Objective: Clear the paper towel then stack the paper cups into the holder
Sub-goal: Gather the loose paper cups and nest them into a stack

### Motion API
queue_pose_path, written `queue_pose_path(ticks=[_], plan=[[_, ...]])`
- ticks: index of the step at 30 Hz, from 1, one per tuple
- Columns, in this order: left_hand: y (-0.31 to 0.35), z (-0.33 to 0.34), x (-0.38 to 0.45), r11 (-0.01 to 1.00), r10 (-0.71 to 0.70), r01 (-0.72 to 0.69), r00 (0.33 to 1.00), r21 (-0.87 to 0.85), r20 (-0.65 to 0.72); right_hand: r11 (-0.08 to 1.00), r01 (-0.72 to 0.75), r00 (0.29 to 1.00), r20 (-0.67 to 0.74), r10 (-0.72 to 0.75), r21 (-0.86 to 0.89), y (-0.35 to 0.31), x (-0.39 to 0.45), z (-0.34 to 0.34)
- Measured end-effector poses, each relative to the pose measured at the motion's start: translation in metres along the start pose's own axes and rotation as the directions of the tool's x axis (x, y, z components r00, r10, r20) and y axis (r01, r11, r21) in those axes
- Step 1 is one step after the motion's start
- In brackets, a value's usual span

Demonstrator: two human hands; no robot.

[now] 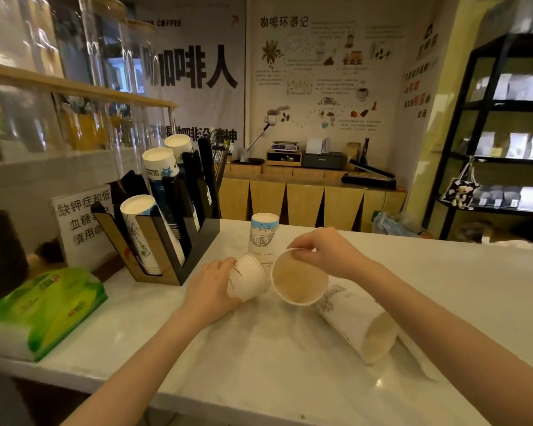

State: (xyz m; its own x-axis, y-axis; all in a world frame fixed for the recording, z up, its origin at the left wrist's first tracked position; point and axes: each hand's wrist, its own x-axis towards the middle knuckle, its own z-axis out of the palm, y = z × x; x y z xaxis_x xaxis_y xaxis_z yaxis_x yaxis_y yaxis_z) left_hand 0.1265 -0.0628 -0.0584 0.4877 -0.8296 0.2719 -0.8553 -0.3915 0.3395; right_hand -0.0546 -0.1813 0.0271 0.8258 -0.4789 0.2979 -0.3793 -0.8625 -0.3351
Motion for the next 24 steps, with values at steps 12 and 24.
queue_pose_path(ticks=[12,24], plan=[[0.046,0.013,-0.016,0.769,-0.070,-0.012,0.992,-0.639,-0.104,0.787,-0.088,0.880,-0.323,0.349,0.610,0.014,0.009,-0.118],[0.046,0.029,-0.019,0.589,-0.120,0.052,0.993,-0.806,-0.024,0.929,-0.217,0.963,-0.089,0.253,0.299,-0.017,0.042,-0.035]])
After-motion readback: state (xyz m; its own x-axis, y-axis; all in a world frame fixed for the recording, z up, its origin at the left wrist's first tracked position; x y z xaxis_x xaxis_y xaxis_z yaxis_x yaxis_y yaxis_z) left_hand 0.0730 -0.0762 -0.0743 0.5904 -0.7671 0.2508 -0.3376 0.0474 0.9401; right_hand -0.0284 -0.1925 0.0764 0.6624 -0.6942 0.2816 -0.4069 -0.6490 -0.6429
